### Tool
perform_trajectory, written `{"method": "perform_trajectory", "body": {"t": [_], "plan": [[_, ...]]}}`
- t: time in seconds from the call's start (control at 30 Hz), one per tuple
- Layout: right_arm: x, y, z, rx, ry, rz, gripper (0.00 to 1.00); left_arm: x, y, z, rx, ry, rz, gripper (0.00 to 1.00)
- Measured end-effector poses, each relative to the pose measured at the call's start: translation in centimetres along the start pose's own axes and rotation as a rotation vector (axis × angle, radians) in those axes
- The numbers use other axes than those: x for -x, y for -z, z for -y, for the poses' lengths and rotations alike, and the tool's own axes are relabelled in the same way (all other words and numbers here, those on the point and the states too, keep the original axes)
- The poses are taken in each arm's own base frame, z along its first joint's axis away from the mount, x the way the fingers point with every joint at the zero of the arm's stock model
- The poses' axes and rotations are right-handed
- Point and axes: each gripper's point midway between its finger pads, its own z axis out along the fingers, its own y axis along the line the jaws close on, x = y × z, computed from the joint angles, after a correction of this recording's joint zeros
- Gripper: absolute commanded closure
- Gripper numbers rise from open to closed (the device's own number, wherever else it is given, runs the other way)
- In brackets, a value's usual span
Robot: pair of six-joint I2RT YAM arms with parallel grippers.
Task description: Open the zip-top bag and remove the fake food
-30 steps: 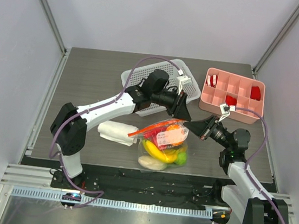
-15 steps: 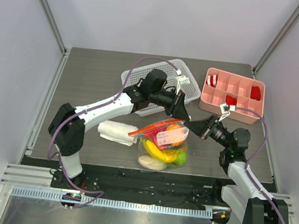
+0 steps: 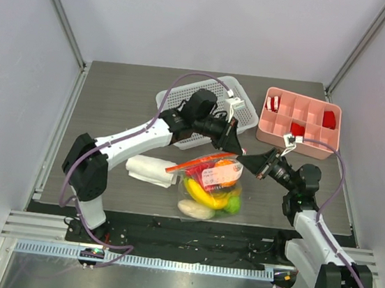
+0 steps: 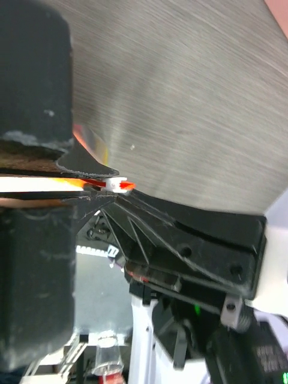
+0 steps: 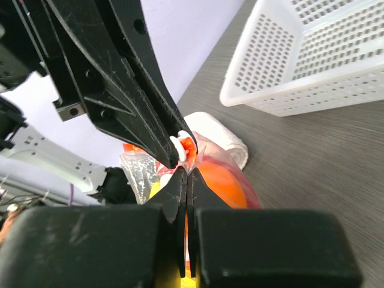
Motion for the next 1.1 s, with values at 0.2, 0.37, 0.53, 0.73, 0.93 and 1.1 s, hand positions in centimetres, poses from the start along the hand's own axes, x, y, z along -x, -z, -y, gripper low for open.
{"method": "perform_trajectory", "body": {"t": [0.2,0.37,0.53,0.73,0.93,1.1], "plan": [[1.4,0.2,0.9,-0.127,0.006,0.046,0.99,-0.6,1.6,-0.8,0.124,-0.006,-0.021,1.00],[3.1,0.1,1.8,-0.224,0.012,0.091,0.99,-1.8,5.0,-1.1,0.237,0.004,-0.015,1.00],[3.4,0.3,4.1,-0.314,-0.025,0.089,0.99,-5.0,9.1,-1.5,0.354,0.040,-0.003,1.00],[3.3,0.1,5.7,-0.355,-0.052,0.059,0.99,-8.0,12.6,-0.9,0.424,0.082,0.016,1.00],[3.5,-0.4,5.6,-0.340,-0.029,0.020,0.99,-9.1,14.4,0.9,0.406,0.110,0.072,1.00],[3.4,-0.7,5.9,-0.340,-0.036,-0.002,0.99,-10.4,14.5,1.2,0.380,0.149,0.076,1.00]]}}
